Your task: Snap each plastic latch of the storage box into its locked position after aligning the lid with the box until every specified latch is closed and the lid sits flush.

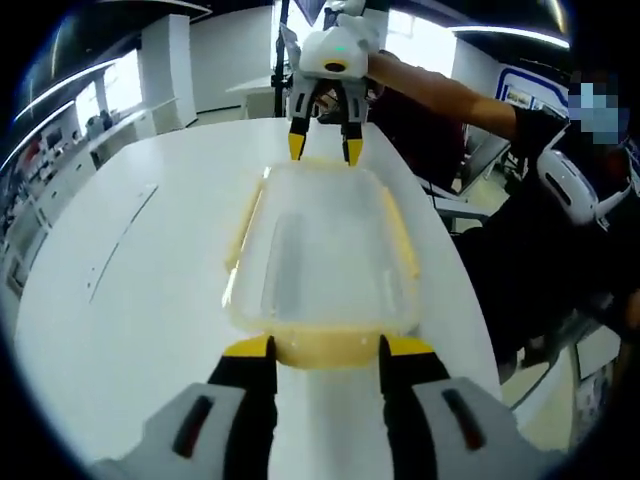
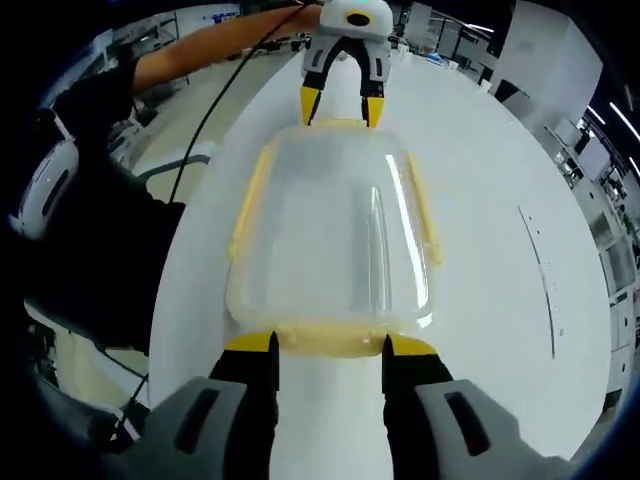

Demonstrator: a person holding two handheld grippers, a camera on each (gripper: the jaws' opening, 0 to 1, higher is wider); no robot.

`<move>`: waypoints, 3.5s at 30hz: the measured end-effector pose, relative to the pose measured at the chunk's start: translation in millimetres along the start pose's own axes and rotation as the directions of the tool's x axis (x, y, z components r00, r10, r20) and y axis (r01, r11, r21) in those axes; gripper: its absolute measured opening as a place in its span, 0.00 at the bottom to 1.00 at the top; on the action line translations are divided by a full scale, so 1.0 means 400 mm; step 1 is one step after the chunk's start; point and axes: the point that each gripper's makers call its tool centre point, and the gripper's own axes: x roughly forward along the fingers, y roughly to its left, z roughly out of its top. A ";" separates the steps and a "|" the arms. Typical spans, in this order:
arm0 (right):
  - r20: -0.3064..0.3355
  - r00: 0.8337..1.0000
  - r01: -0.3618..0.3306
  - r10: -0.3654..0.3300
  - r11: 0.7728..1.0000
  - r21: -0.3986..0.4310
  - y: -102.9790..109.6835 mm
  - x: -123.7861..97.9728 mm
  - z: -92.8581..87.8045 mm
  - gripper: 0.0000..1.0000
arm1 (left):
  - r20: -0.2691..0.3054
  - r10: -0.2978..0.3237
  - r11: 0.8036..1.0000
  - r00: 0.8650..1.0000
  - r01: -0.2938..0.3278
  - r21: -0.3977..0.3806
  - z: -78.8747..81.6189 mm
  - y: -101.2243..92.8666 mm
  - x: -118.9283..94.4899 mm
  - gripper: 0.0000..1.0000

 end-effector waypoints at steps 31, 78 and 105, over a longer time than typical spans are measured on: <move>0.048 0.998 0.033 -0.031 0.999 -0.034 0.042 0.011 -0.013 0.53 | -0.010 0.074 0.996 0.997 -0.073 0.054 -0.020 -0.039 0.039 0.47; 0.424 0.740 0.506 -0.522 0.847 0.160 0.064 0.061 0.039 0.83 | 0.278 0.178 0.886 0.944 -0.031 -0.463 0.068 0.052 0.090 0.74; 0.348 0.604 0.632 -0.717 0.697 0.340 0.059 0.085 0.053 0.74 | 0.255 0.241 0.787 0.936 -0.035 -0.616 0.070 0.138 0.096 0.76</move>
